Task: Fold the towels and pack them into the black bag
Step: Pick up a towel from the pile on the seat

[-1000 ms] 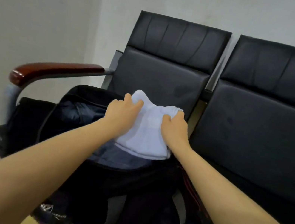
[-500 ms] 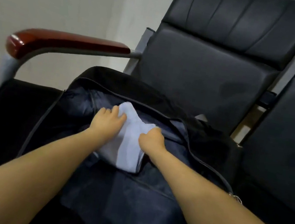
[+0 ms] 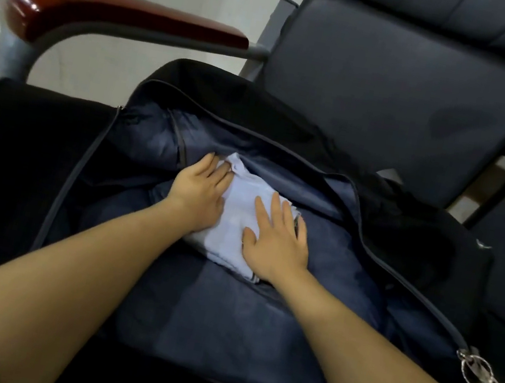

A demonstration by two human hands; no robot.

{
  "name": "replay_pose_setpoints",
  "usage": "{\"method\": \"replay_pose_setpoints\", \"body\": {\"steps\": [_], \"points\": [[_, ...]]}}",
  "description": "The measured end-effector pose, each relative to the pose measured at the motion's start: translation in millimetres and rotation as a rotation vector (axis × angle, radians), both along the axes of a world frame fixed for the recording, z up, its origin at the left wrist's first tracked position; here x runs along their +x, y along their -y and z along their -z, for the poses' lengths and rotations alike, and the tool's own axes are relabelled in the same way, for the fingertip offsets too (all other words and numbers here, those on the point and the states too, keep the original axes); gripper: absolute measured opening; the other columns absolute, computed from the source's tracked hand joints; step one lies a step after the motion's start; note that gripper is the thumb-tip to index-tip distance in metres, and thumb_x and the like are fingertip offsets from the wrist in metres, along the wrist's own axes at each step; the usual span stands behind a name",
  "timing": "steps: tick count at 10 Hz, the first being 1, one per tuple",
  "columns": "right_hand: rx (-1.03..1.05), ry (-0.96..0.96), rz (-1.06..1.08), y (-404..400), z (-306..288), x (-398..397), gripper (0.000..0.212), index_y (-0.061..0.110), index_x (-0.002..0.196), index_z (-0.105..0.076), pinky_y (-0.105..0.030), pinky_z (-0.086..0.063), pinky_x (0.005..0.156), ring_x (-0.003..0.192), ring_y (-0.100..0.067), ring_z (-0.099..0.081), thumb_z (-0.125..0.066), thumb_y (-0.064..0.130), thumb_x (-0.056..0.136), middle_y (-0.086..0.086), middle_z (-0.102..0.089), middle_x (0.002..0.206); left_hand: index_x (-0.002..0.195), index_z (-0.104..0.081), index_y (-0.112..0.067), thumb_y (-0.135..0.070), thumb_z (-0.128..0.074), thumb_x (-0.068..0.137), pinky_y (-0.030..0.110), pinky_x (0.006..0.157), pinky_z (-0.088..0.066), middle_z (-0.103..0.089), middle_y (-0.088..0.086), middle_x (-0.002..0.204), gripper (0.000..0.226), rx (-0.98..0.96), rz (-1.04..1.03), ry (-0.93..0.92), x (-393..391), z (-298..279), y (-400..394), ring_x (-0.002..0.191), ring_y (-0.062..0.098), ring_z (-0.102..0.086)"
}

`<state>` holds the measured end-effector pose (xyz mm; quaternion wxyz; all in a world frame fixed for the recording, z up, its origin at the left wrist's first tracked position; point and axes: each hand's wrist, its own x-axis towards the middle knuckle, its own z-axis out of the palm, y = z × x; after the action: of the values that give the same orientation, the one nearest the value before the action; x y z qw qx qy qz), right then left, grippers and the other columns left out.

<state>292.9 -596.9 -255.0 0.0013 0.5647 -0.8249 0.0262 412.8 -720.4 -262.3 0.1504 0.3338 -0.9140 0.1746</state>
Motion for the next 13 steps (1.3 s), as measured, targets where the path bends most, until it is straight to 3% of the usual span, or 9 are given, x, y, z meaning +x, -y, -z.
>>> {"method": "replay_pose_setpoints", "body": {"steps": [1, 2, 3, 4, 6, 8, 9, 11, 13], "points": [[0.029, 0.174, 0.083, -3.7, -1.7, 1.7, 0.065, 0.032, 0.152, 0.003, -0.041, 0.007, 0.118, 0.145, -0.017, 0.017, -0.027, 0.051, 0.098, 0.002, 0.020, 0.158, 0.147, -0.029, -0.004, -0.028, -0.037, 0.097, 0.036, 0.117, 0.002, -0.026, 0.012, 0.155, 0.056, -0.004, -0.001, 0.021, 2.7, -5.9, -2.0, 0.145, 0.026, -0.018], [-0.262, 0.203, 0.288, -6.2, 1.0, 10.0, 0.060, 0.015, 0.145, -0.026, -0.041, -0.017, 0.112, 0.141, -0.028, -0.020, -0.039, 0.048, 0.096, -0.010, -0.021, 0.155, 0.120, -0.062, -0.003, -0.022, -0.030, 0.088, 0.043, 0.112, -0.016, -0.057, 0.018, 0.130, 0.049, -0.050, 0.022, 0.152, 2.4, -12.1, -9.3, 0.129, 0.034, -0.046], [-0.386, 0.123, 0.466, -6.4, -12.1, 7.5, 0.046, 0.006, 0.121, -0.041, -0.042, -0.025, 0.099, 0.120, -0.032, -0.046, -0.035, 0.046, 0.099, -0.016, -0.056, 0.126, 0.108, -0.067, -0.005, -0.031, -0.024, 0.081, 0.044, 0.100, -0.031, -0.064, 0.019, 0.114, 0.057, 0.007, 0.119, 0.151, 2.2, -4.9, -11.1, 0.109, 0.035, -0.058], [-0.373, 0.186, 0.448, 7.4, -18.1, 4.1, 0.045, 0.006, 0.123, -0.036, -0.042, -0.024, 0.096, 0.108, -0.031, -0.056, -0.036, 0.044, 0.100, -0.015, -0.066, 0.110, 0.139, -0.044, -0.004, -0.049, -0.007, 0.082, 0.045, 0.111, -0.025, -0.041, 0.023, 0.143, 0.081, 0.159, 0.176, 0.071, -2.2, 3.5, -12.7, 0.131, 0.036, -0.041], [-0.820, 0.653, 0.144, 10.2, -10.7, 11.1, 0.044, 0.025, 0.131, -0.040, -0.043, -0.037, 0.103, 0.121, -0.024, -0.047, -0.043, 0.001, 0.093, 0.001, -0.050, 0.135, 0.149, 0.011, -0.032, -0.069, 0.013, 0.068, 0.041, 0.117, 0.009, 0.012, 0.014, 0.158, 0.089, 0.207, 0.152, 0.057, -1.0, 11.6, -12.6, 0.146, 0.032, 0.009], [-0.490, 0.059, 0.404, 9.7, 0.6, 0.7, 0.054, 0.022, 0.138, -0.036, -0.035, -0.025, 0.097, 0.123, -0.030, -0.033, -0.046, 0.001, 0.088, -0.010, -0.019, 0.152, 0.149, 0.012, -0.033, -0.071, 0.017, 0.062, 0.044, 0.118, 0.009, 0.021, 0.015, 0.155, 0.095, 0.221, 0.121, 0.134, -6.8, 12.8, -9.0, 0.144, 0.031, 0.017], [-0.437, -0.018, 0.441, 8.0, 4.5, -3.2, 0.054, 0.022, 0.142, -0.027, -0.036, -0.026, 0.096, 0.122, -0.030, -0.033, -0.046, 0.011, 0.093, -0.010, -0.014, 0.153, 0.149, 0.012, -0.032, -0.070, 0.014, 0.060, 0.042, 0.117, 0.010, 0.018, 0.016, 0.156, 0.097, 0.284, 0.097, 0.192, -10.7, 9.4, -6.2, 0.145, 0.030, 0.016], [-0.521, 0.025, 0.361, -7.9, -15.0, -2.2, 0.046, 0.022, 0.135, -0.033, -0.036, -0.031, 0.088, 0.112, -0.029, -0.039, -0.054, 0.021, 0.093, -0.007, -0.033, 0.135, 0.152, -0.010, -0.019, -0.044, -0.032, 0.096, 0.042, 0.117, -0.002, -0.007, 0.012, 0.158, 0.065, 0.264, 0.055, 0.169, -10.9, -21.7, -30.8, 0.145, 0.026, -0.005], [-0.469, 0.115, 0.323, -48.1, -73.4, 4.5, 0.035, 0.009, 0.126, -0.040, -0.036, -0.033, 0.097, 0.121, -0.031, -0.040, -0.049, 0.018, 0.094, -0.012, -0.042, 0.132, 0.130, -0.045, -0.013, -0.020, -0.037, 0.096, 0.036, 0.099, -0.029, -0.051, 0.006, 0.128, 0.036, 0.256, 0.082, -0.201, -15.4, -95.0, -77.8, 0.117, 0.026, -0.045]]}}
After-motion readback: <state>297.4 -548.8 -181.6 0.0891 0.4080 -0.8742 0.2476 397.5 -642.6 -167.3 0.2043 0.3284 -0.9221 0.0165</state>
